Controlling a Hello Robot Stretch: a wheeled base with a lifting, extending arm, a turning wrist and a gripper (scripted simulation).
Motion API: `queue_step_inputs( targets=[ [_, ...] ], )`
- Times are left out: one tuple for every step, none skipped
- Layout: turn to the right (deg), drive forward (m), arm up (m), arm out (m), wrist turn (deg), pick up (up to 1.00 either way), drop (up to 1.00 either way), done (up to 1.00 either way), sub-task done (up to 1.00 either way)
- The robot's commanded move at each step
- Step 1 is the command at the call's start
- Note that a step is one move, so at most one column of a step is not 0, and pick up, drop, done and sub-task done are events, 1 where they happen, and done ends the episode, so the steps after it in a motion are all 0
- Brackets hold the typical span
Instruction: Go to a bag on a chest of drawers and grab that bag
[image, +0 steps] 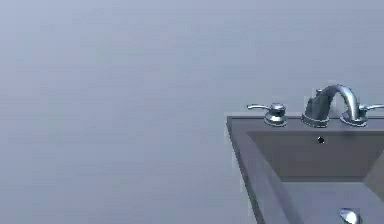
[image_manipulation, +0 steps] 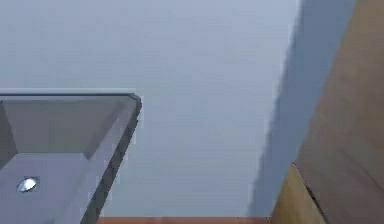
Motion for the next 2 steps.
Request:
queue_step_inputs(
  targets=[
    [-45.0,0.0,0.0,0.0,0.0,0.0,0.0,0.0,0.0],
    [-45.0,0.0,0.0,0.0,0.0,0.0,0.0,0.0,0.0]
  ],
)
